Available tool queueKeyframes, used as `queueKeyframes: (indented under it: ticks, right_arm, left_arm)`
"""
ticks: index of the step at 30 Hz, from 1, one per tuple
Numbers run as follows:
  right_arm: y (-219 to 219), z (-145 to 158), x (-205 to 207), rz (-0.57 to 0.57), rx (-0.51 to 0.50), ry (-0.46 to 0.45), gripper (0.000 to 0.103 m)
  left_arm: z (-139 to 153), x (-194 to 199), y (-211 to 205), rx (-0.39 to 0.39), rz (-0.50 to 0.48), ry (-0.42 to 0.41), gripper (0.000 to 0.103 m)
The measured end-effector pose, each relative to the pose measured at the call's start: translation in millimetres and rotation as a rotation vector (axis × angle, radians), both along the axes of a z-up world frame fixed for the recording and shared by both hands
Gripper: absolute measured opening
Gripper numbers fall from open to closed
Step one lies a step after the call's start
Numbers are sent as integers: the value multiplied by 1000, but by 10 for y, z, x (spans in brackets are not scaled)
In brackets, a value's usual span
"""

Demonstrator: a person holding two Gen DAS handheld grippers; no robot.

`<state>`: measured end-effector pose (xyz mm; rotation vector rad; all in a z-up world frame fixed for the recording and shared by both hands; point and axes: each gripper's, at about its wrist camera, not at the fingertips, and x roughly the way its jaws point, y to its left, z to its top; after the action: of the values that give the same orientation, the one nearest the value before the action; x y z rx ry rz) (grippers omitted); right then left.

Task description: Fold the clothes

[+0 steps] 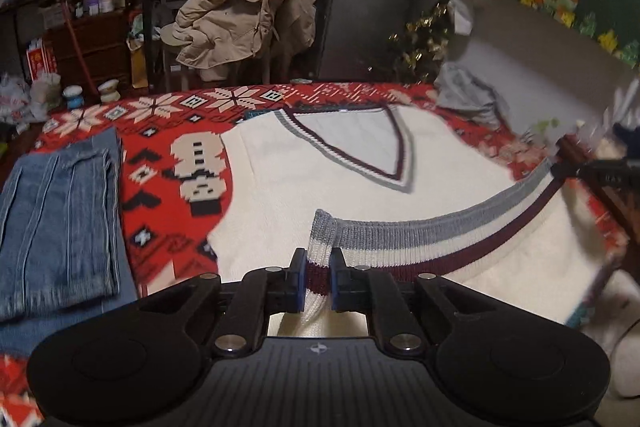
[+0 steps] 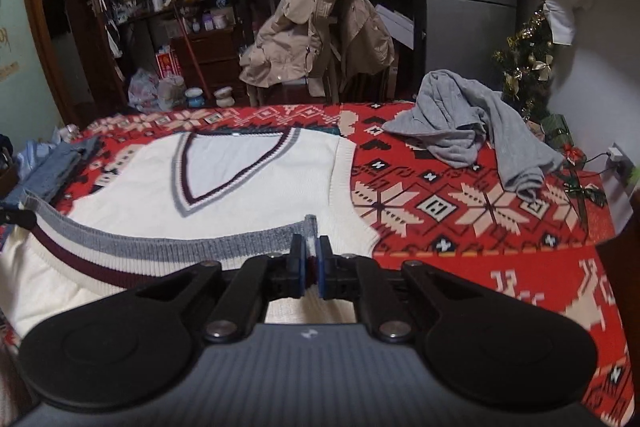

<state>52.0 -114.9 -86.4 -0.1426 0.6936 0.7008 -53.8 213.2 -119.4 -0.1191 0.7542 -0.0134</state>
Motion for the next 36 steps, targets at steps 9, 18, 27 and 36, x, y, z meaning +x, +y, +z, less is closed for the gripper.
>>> queueKeyframes:
  ticks: [9,18,27,36]
  right_arm:
    - [230,-609,429,-65,-61,129,6]
    - [248,-610,460,-85,-41,125,6]
    - [116,-582,473,-126,-26,107,22]
    - [-512,-332,175,-122,29,162,22]
  left_arm:
    - [-481,381,114,10,62,77,10]
    - [-443,441,92,52,52,68,9]
    - [-356,227,250,44,118,67,29]
    - [-279,-300,319,-134,114,80,30]
